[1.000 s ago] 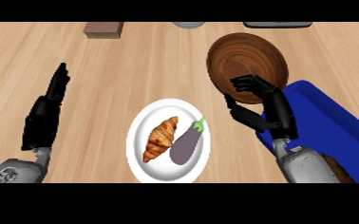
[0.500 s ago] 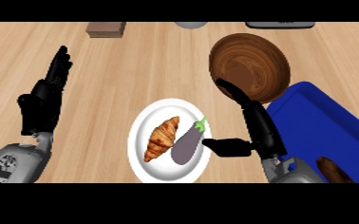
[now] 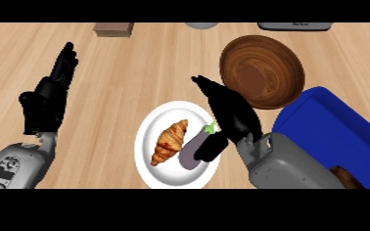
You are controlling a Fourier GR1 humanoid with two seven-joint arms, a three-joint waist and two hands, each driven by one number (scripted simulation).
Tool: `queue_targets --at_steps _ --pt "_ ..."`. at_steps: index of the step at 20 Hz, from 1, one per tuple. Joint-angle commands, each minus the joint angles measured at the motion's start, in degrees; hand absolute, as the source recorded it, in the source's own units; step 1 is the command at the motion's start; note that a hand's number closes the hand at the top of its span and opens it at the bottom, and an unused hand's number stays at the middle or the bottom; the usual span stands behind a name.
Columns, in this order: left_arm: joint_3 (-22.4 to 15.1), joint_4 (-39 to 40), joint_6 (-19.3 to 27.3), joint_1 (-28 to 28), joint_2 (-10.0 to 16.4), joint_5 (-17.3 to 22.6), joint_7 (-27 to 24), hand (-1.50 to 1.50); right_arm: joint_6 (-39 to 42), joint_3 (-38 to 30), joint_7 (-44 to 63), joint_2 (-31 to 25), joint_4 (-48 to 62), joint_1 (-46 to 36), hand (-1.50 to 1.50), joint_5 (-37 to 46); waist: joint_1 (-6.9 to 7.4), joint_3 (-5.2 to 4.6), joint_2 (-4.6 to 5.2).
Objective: Pick the croissant from the plate and place it in the bowl
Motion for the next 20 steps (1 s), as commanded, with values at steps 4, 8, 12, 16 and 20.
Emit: queue_targets --at_steps 4,8,12,16,20 --pt "0.24 1.0 -0.85 -0.06 -1.75 -0.89 -0.09 0.0 10.82 0.07 8.89 11.99 13.23 -10.97 -1.5 -4.14 -0.1 0.1 0.24" --pt "1.51 0.93 -2.37 0.44 -1.34 -1.04 -0.53 0.0 12.55 -0.75 9.04 15.86 21.39 -15.02 -1.5 -6.51 -0.03 0.11 0.25" --pt "2.19 2.08 -1.9 0.77 -3.18 -2.41 -1.21 0.0 11.1 4.65 7.61 16.02 24.72 -13.51 -1.5 -6.75 -0.25 0.12 0.18" --pt "-0.22 -2.04 0.46 2.77 -4.58 -5.58 0.57 0.0 11.48 8.47 11.78 16.08 29.0 -16.98 -1.5 -12.62 0.52 0.13 0.15" --pt "1.56 -1.66 -1.3 2.41 -4.31 -4.82 0.52 0.0 10.89 10.53 10.59 16.1 34.7 -16.06 -1.5 -12.41 0.31 0.12 0.25"
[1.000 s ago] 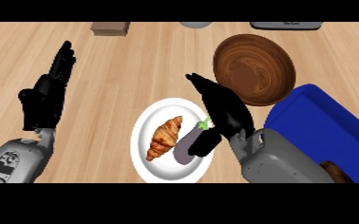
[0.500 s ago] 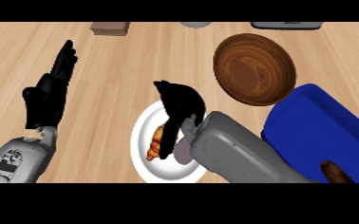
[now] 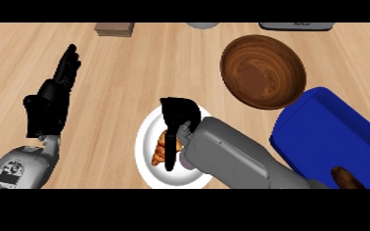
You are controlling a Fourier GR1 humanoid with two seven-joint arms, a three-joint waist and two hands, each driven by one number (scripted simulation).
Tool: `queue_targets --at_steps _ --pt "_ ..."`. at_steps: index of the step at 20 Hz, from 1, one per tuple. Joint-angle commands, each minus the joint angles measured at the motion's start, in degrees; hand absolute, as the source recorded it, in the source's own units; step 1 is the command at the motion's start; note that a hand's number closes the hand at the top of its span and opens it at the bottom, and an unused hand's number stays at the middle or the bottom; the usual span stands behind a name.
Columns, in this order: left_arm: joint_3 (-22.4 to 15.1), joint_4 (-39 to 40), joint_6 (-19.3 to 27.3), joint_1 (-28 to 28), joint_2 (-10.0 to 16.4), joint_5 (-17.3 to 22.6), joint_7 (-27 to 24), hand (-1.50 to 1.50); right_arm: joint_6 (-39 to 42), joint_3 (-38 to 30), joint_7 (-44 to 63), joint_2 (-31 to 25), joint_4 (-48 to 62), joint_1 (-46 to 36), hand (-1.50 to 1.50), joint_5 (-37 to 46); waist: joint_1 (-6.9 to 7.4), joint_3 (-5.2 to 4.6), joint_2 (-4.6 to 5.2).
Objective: Pick the croissant from the plate and place it in the bowl
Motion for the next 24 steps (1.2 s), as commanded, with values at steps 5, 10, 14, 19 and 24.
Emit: queue_targets --at_steps 5,10,14,19,24 --pt "2.49 -0.25 -2.71 2.07 -0.88 -0.7 -1.74 0.0 -1.73 3.45 -2.2 0.44 10.99 -3.53 -1.5 -3.28 0.2 0.0 0.1" --pt "2.26 2.01 -2.48 -1.01 -3.83 -3.16 -1.1 0.0 -4.16 8.05 -0.66 0.44 10.4 -3.77 -1.5 -7.65 0.31 0.0 0.14" --pt "5.09 2.21 -4.03 0.1 -3.23 -2.63 -2.23 0.0 -6.87 10.41 -6.77 0.45 13.8 -0.47 -1.5 -5.7 0.34 0.01 0.15" --pt "4.99 2.16 -5.39 2.07 -4.33 -3.49 -3.45 0.0 -9.02 14.2 -8.17 0.45 13.99 -0.06 -1.5 -7.48 0.74 0.01 0.2" --pt "5.23 1.98 -6.18 -2.24 -4.91 -4.13 -0.35 0.0 -8.3 17.84 -12.96 0.41 15.39 -0.43 1.5 -5.43 0.64 0.03 0.25"
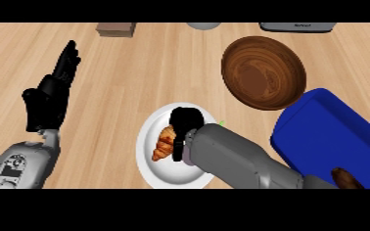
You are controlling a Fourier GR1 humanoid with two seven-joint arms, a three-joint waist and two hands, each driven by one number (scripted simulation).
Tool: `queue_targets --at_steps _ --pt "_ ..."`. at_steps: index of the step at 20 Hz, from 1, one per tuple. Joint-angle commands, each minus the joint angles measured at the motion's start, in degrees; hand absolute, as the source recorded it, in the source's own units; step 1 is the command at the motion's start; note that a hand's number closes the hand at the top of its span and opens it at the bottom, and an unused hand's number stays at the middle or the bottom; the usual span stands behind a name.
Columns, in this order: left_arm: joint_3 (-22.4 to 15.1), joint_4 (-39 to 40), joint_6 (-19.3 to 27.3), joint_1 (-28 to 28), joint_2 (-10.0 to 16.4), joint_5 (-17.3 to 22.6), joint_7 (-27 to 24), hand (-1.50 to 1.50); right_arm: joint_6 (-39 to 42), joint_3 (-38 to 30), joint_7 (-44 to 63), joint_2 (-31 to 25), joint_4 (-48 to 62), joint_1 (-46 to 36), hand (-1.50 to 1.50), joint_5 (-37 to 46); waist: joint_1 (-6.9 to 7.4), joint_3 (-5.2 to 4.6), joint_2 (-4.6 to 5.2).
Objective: Pick the croissant from the plate and place it in the bowl
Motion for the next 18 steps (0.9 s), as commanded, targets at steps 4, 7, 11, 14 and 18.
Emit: queue_targets --at_steps 4,7,11,14,18 --pt "1.6 -1.41 -1.8 1.48 -0.46 -0.01 -0.33 0.0 -2.82 3.47 -6.13 0.77 2.04 3.27 1.5 1.64 -0.15 0.11 0.55" --pt "2.21 0.76 -1.53 -0.26 -1.76 -0.74 -0.79 0.0 -0.83 0.2 -8.39 0.76 5.15 0.24 1.5 1.56 -0.54 0.1 0.58" --pt "1.91 -0.43 -1.45 2.66 -2.71 -1.42 -1.5 0.0 -3.91 2.59 -4.41 0.76 -2.01 0.12 1.5 1.04 -0.15 0.09 0.51" --pt "1.55 -0.93 -3.35 0.33 -1.53 -1.09 -0.28 0.0 -14.99 3.45 1.72 0.77 -2.85 -2.38 1.5 0.94 1.71 0.1 0.74" --pt "-1.43 -0.61 -3.23 -1.69 -3.41 -2.1 0.18 0.0 -25.22 -4.05 9.29 0.8 2.06 -12.37 1.5 1.54 5.8 0.06 1.28"
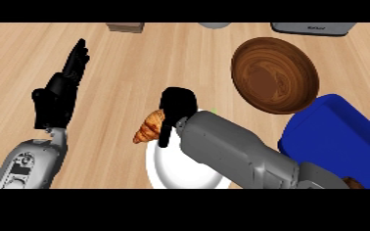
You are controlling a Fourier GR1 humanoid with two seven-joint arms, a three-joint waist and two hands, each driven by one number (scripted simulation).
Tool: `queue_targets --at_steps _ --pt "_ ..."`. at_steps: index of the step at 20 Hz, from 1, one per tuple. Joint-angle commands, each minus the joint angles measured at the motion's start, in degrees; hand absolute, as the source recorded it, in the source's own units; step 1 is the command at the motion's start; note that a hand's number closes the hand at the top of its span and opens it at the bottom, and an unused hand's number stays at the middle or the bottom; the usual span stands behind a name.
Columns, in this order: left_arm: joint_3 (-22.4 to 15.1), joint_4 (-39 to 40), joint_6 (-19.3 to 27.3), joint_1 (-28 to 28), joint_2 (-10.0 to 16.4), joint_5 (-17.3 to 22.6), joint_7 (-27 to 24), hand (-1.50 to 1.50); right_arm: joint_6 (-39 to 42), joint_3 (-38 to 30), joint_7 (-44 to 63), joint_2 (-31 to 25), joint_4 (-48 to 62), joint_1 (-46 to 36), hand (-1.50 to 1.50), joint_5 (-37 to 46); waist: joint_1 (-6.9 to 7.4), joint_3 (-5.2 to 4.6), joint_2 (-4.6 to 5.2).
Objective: Pick the croissant from the plate and place it in the bowl
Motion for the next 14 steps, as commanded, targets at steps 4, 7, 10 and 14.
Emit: queue_targets --at_steps 4,7,10,14 --pt "-2.0 -0.02 -0.78 -1.31 -0.83 -0.88 -0.65 0.0 -19.61 -4.93 9.24 0.29 2.63 -10.4 1.5 1.9 3.61 -0.06 0.43" --pt "-1.19 1.91 -0.67 -2.88 -0.9 -0.66 -0.12 0.0 -27.96 -5.43 10.66 0.29 3.87 -15.3 1.5 5.6 3.0 -0.14 0.35" --pt "-1.48 1.15 -0.32 -3.24 -0.98 -1.19 0.64 0.0 -34.09 -4.66 14.96 0.29 5.25 -19.24 1.5 8.34 3.13 -0.18 -0.16" --pt "-0.92 3.2 0.02 -2.65 -1.42 -1.18 -0.39 0.0 -36.85 -4.19 22.41 0.29 9.37 -24.22 1.5 10.92 0.79 -0.29 -0.53"
